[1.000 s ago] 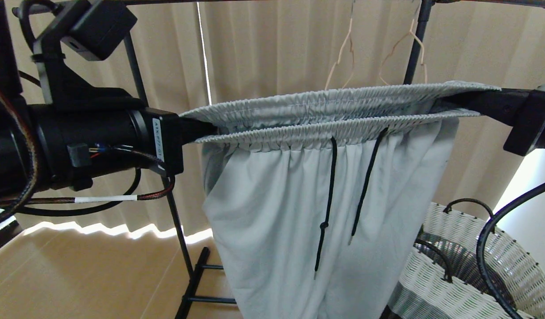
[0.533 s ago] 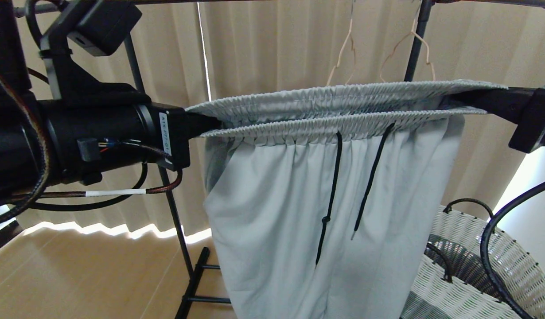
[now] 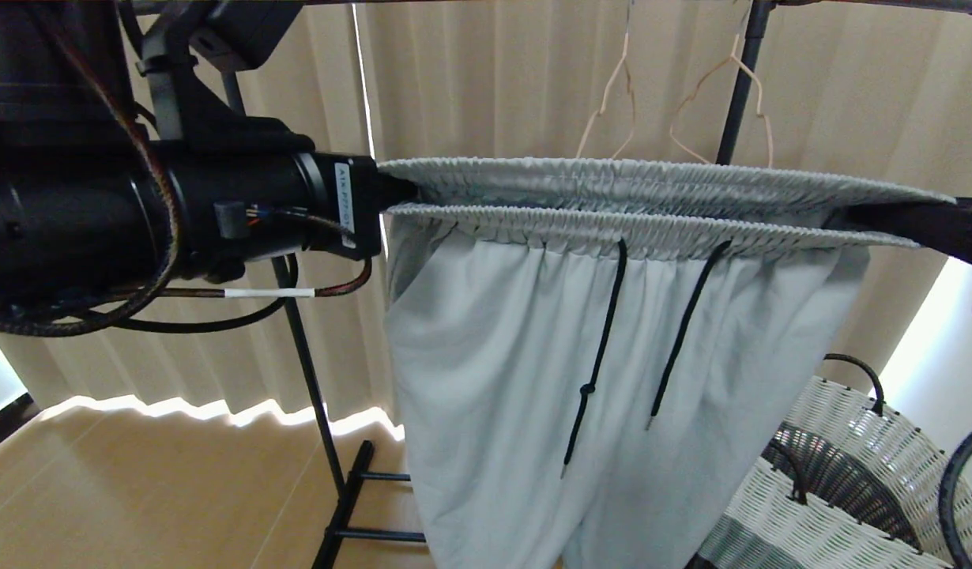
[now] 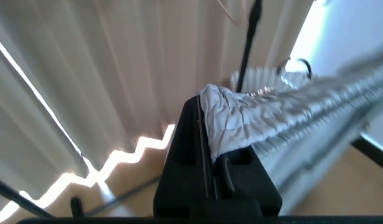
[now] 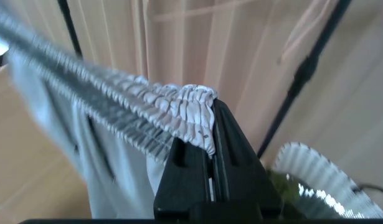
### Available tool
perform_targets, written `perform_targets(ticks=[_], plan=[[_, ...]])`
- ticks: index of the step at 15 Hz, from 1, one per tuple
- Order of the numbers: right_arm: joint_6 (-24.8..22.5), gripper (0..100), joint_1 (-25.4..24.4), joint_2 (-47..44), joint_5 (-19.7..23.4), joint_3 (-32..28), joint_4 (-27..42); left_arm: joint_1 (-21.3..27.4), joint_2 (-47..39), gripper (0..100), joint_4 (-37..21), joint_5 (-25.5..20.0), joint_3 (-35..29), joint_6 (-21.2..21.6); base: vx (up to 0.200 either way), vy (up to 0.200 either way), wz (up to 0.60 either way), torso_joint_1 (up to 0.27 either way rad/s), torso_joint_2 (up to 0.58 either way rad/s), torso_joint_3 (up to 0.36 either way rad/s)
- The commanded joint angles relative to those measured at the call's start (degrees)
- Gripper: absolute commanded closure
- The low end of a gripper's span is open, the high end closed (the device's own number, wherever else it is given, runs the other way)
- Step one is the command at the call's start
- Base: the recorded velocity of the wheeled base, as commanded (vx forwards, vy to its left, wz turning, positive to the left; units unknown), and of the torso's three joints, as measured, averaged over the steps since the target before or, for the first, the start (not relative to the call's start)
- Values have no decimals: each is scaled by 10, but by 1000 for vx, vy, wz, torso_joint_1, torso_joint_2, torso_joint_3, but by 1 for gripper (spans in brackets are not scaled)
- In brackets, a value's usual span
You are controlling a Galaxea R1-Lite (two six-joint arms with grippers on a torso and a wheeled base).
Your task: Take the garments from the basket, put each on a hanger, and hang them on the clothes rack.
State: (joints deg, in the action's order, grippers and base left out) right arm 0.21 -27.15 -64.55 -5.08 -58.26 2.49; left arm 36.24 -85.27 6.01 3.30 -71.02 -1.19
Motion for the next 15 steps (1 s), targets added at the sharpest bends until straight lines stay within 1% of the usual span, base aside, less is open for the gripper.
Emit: perform_targets(ticks=[1, 2, 4, 5, 6, 8, 10, 12, 15], plan=[[0, 100, -4, 53, 4, 3, 29, 1, -38, 100, 11, 8, -26, 0, 0, 0, 0, 0, 0, 0], [-14, 100, -12, 82, 5, 5, 70, 0, -63, 100, 29, 15, -43, 5, 0, 0, 0, 0, 0, 0], [-21, 100, -32, 99, 6, 17, 73, 0, -75, 100, 31, 15, -47, 30, 0, 0, 0, 0, 0, 0], [-20, 100, -35, 100, 6, 19, 73, 0, -77, 100, 32, 15, -48, 30, 0, 0, 0, 0, 0, 0], [-21, 100, -63, 107, 5, 32, 72, 0, -86, 100, 47, 16, -52, 30, 0, 0, 0, 0, 0, 0], [-21, 100, -70, 106, 5, 43, 67, 1, -87, 100, 52, 16, -47, 35, 0, 0, 0, 0, 0, 0], [-21, 100, -70, 96, 3, 39, 66, 1, -82, 100, 51, 16, -43, 37, 0, 0, 0, 0, 0, 0], [-20, 100, -68, 86, 2, 37, 37, 1, -59, 100, 47, 15, -39, 37, 0, 0, 0, 0, 0, 0], [-21, 100, -58, 35, 0, 34, -40, 2, 12, 100, 44, 10, 8, 39, 0, 0, 0, 0, 0, 0]])
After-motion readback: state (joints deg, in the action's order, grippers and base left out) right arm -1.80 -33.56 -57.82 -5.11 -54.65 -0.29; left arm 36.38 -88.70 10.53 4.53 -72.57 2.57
